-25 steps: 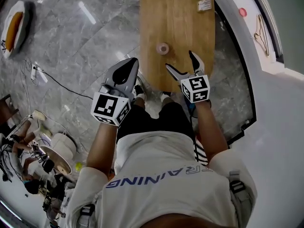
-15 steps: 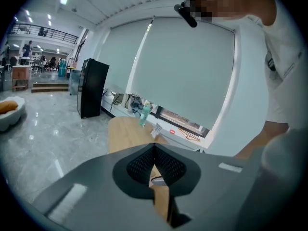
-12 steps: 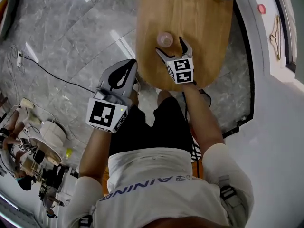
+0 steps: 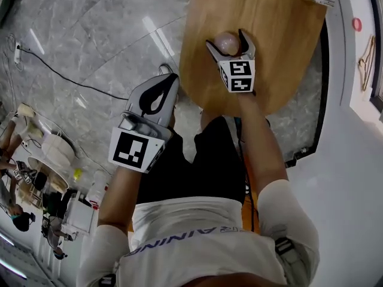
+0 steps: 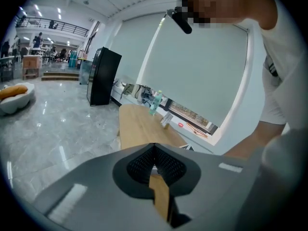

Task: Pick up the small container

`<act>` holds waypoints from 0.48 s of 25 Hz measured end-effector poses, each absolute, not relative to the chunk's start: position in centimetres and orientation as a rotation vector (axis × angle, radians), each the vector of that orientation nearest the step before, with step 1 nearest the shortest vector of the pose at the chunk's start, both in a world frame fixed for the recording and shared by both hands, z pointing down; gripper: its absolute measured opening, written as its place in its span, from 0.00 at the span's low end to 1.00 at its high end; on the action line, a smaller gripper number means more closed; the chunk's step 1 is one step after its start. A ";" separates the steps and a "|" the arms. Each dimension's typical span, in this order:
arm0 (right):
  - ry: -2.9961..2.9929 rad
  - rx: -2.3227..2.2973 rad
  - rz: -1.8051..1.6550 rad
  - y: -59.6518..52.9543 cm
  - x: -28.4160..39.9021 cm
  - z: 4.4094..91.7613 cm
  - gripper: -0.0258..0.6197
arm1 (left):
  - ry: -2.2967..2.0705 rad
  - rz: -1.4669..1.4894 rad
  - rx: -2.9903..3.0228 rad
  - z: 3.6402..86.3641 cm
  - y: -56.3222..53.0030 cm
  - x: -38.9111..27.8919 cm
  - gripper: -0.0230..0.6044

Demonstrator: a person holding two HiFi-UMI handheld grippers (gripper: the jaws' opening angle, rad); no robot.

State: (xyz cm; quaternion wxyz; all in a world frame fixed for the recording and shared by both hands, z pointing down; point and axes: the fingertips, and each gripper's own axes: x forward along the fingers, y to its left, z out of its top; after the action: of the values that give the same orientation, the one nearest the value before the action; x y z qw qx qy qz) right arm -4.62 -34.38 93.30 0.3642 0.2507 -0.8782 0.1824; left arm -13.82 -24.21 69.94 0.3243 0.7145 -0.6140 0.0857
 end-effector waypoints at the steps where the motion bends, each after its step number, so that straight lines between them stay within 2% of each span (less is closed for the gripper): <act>1: -2.258 0.640 0.455 -34.3 -4.9 93.5 0.78 | -1.607 0.229 1.864 70.2 -24.1 -13.8 0.04; 5: -2.251 0.641 0.411 -34.5 -5.1 93.5 0.71 | -1.587 0.251 1.835 70.7 -23.9 -13.6 0.04; 12: -2.245 0.652 0.432 -34.7 -5.1 93.7 0.71 | -1.607 0.276 1.813 70.5 -23.9 -13.7 0.04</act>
State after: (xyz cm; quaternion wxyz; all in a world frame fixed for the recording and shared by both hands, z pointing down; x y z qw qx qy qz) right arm -5.10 -34.70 93.70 0.3731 0.2543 -0.8762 0.1687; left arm -13.72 -23.89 70.49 0.3443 0.6981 -0.6187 0.1064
